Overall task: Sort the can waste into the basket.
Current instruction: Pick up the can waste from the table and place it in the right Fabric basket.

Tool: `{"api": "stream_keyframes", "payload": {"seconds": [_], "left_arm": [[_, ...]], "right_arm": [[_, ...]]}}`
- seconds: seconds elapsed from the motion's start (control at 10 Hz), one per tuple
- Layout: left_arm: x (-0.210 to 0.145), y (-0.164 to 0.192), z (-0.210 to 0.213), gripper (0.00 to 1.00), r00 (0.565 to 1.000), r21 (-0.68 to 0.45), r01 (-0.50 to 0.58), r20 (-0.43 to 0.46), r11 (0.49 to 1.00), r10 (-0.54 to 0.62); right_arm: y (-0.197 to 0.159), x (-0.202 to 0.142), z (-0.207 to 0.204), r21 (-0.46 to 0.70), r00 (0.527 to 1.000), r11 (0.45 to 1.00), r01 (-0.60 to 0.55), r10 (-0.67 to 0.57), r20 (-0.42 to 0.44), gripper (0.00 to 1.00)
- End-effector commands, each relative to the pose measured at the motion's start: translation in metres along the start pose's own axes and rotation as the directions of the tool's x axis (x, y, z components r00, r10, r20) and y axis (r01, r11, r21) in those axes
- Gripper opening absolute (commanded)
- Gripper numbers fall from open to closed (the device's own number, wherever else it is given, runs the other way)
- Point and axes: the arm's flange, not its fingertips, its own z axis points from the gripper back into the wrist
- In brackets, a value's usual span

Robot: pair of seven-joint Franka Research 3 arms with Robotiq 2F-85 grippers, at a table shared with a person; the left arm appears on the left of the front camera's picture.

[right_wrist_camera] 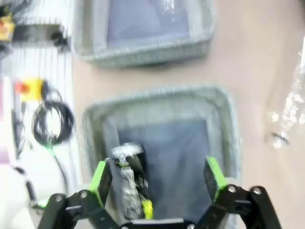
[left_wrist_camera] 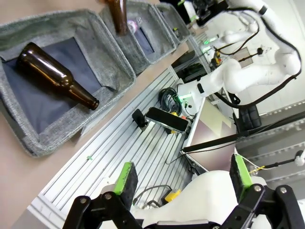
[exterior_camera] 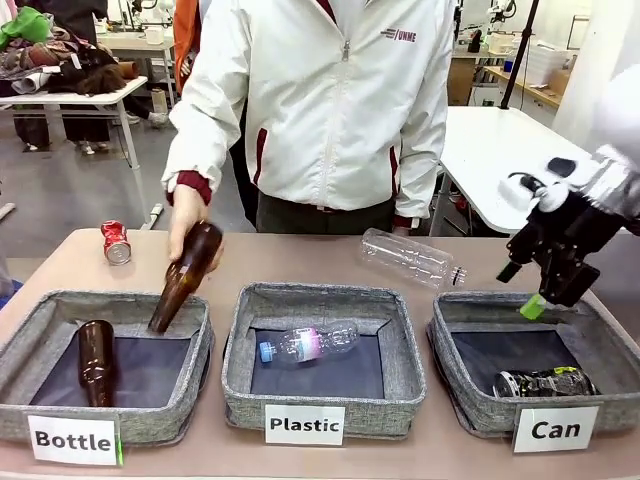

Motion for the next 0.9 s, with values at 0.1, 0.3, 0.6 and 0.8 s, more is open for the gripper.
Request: {"api": "stream_keyframes", "payload": {"seconds": [0.1, 0.3, 0.6, 0.8], "left_arm": [[-0.024, -0.043, 0.074, 1.00, 0.997, 0.019, 0.073, 0.030, 0.997, -0.074], [-0.063, -0.056, 0.121, 1.00, 0.985, 0.072, 0.168, 0.014, 0.983, -0.169], [-0.092, -0.056, 0.136, 1.00, 0.971, 0.080, 0.211, 0.101, 0.974, -0.218], [-0.083, -0.057, 0.138, 1.00, 0.961, 0.044, 0.242, 0.130, 0.969, -0.246]], "right_arm": [[0.001, -0.029, 0.022, 0.178, 0.558, 0.916, 0.359, -0.364, 0.746, 1.00], [0.001, -0.073, 0.024, 0.422, 0.254, 0.807, 0.413, -0.547, 0.798, 1.00], [0.013, -0.140, 0.034, 0.591, -0.084, 0.698, 0.405, -0.615, 0.784, 1.00], [0.010, -0.152, 0.025, 0.607, -0.104, 0.657, 0.447, -0.636, 0.764, 1.00]]}}
